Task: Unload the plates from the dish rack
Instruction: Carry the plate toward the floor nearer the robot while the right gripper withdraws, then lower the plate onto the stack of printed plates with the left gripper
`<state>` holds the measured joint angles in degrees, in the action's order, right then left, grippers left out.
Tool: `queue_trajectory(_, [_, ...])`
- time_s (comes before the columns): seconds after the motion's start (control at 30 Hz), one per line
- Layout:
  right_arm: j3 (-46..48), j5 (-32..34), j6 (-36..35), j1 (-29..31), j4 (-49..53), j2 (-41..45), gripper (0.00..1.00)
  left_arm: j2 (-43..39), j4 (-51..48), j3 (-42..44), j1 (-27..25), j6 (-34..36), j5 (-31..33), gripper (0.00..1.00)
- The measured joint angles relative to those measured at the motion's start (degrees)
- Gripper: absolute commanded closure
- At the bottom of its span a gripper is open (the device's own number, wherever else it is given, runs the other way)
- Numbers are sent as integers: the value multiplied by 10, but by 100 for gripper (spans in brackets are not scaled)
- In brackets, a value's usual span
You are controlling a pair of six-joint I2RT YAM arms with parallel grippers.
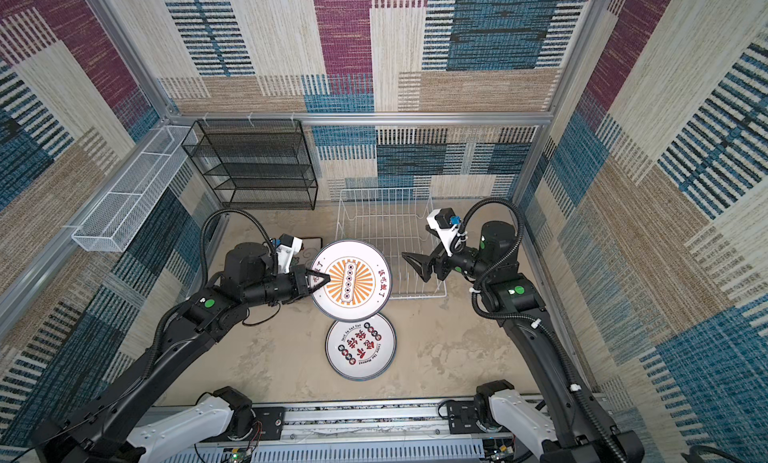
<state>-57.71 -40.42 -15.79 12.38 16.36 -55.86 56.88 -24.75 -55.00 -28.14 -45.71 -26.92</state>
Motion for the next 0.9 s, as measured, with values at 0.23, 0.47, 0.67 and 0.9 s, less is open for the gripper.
queue_trajectory(0.23, [14, -20, -121, 21, 71, 15, 0, -58, -42, 63, 0, 0, -4, 100])
queue_trajectory(0.47, [33, 3, -180, 68, 131, 22, 0, -112, -56, 158, 1, -8, -5, 100])
queue_trajectory(0.67, [44, 25, -188, 85, 148, 24, 0, -147, -55, 226, 2, -24, -21, 100])
queue_trajectory(0.9, [45, 39, -200, 100, 165, 14, 0, -151, -30, 287, 1, -43, -33, 100])
